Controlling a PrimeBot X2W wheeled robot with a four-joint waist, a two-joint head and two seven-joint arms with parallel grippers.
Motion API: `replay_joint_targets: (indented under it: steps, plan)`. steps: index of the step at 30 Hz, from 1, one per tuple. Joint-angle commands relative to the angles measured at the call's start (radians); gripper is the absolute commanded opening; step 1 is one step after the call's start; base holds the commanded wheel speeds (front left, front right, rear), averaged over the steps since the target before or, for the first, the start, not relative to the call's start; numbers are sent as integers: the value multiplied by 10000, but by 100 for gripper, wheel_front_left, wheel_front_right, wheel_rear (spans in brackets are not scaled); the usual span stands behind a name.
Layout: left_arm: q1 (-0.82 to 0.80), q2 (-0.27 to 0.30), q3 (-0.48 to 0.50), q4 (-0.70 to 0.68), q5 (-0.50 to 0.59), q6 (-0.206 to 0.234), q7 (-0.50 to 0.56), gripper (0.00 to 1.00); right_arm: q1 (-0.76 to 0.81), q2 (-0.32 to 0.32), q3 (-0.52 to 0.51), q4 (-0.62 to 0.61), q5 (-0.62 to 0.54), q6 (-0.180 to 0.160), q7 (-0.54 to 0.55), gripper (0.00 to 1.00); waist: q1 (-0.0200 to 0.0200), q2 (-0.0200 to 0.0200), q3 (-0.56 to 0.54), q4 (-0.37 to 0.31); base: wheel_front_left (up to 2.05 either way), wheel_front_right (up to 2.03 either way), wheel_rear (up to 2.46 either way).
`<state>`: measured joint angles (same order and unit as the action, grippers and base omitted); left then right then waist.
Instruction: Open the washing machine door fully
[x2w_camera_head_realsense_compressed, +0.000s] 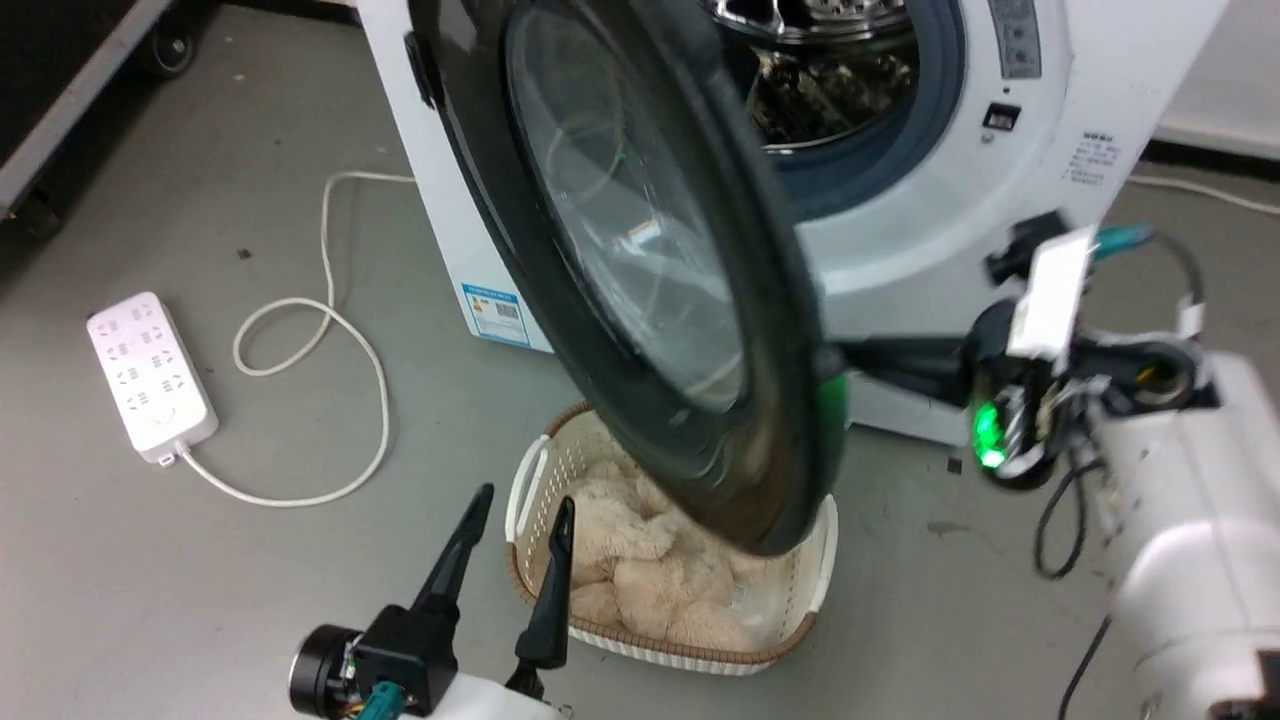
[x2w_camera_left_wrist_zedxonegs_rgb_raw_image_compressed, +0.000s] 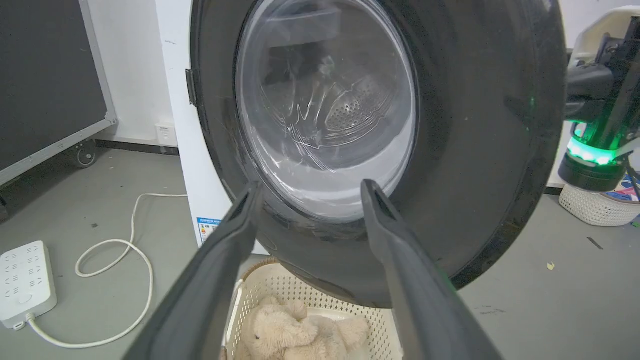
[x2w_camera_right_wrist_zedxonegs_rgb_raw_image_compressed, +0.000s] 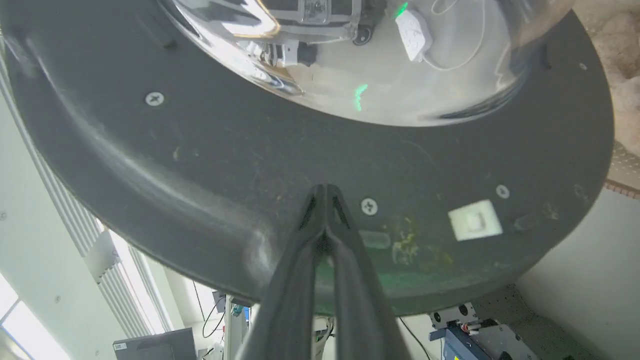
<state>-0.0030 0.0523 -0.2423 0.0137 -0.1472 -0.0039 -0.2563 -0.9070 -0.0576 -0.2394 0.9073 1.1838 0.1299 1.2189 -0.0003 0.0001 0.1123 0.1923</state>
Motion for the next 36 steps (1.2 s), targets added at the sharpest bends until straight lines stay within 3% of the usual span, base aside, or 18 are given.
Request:
replay_joint_targets:
  steps: [1, 8, 12, 17, 18, 19, 20, 21, 26, 31, 36]
  plan:
    - [147, 46, -24, 66, -59, -54, -55, 100, 430, 72, 529, -116, 501, 8, -95, 0, 3, -1, -166, 108, 0, 0, 0]
    - [440, 50, -174, 202, -264, -65, 89, 100, 1959, 73, 3731, -1380, 3060, 8, -1262, 0, 3, -1, -333, 286, 0, 0, 0]
    - [465, 57, -295, 152, -263, -30, 97, 100, 2735, 73, 5546, -2457, 3813, 8, -2305, 0, 3, -1, -302, 349, 0, 0, 0]
    - [479, 148, -145, 34, -316, 93, 82, 100, 3008, 67, 5850, -2778, 4022, 8, -3249, 0, 3, -1, -361, 251, 0, 0, 0]
    - [486, 190, -101, 27, -331, 104, 78, 100, 3021, 14, 5784, -2796, 3970, 8, -3428, 16, 3, -1, -397, 206, 0, 0, 0]
    - [498, 232, -60, 25, -349, 113, 76, 100, 3037, -82, 5682, -2824, 3902, 8, -3660, 49, 3, -1, -435, 161, 0, 0, 0]
    - [507, 274, -22, 27, -365, 121, 74, 100, 3065, -193, 5575, -2855, 3833, 8, -3881, 100, 3, -1, -484, 114, 0, 0, 0]
    - [517, 313, 14, 27, -381, 130, 73, 100, 3096, -329, 5476, -2948, 3736, 8, -4102, 100, 3, -1, -541, 65, 0, 0, 0]
    - [615, 480, 211, 30, -541, 147, 70, 100, 3592, -1253, 4930, -4302, 2661, 8, -5843, 100, 3, -1, -875, -287, 0, 0, 0]
    - [757, 695, 426, 110, -780, 94, 140, 100, 4690, -2558, 4817, -6605, -92, 8, -8559, 100, 3, -1, -1220, -677, 0, 0, 0]
    - [861, 880, 756, 31, -1043, 146, 192, 100, 6103, -3509, 4640, -8253, -3664, 8, -11334, 100, 3, -1, -1384, -1021, 0, 0, 0]
